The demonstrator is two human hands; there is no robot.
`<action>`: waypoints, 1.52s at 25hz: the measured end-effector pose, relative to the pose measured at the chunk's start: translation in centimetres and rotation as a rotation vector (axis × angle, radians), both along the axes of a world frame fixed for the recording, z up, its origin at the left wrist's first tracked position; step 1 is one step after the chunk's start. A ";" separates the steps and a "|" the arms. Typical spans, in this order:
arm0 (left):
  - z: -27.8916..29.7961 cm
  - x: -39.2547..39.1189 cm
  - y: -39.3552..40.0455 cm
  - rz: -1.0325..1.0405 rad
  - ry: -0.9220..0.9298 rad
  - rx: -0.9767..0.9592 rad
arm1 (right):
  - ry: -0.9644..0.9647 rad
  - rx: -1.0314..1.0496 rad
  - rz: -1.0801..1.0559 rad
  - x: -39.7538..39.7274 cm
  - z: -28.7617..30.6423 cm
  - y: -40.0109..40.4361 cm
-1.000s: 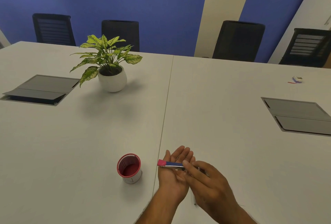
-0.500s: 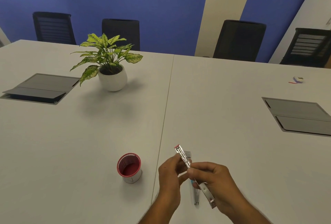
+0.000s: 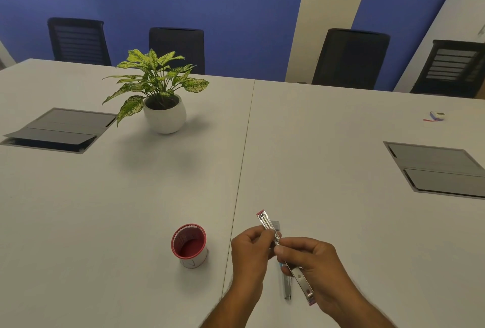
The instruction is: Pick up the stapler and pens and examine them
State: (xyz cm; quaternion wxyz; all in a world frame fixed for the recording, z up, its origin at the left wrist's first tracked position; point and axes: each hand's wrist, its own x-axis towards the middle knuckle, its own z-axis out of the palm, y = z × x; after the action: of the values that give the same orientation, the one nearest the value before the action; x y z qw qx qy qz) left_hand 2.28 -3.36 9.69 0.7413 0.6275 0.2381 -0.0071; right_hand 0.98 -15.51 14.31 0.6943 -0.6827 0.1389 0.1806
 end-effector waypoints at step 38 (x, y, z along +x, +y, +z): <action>1.9 -0.4 0.6 0.176 0.160 -1.039 | -1.187 -1.019 0.213 -1.3 -2.7 -0.4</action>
State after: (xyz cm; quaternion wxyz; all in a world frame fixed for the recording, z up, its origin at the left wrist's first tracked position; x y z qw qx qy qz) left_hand 1.91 -2.79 11.56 0.9317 0.1531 0.3106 -0.1098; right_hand -0.33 -15.90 11.63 0.2330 -0.9087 -0.2553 -0.2342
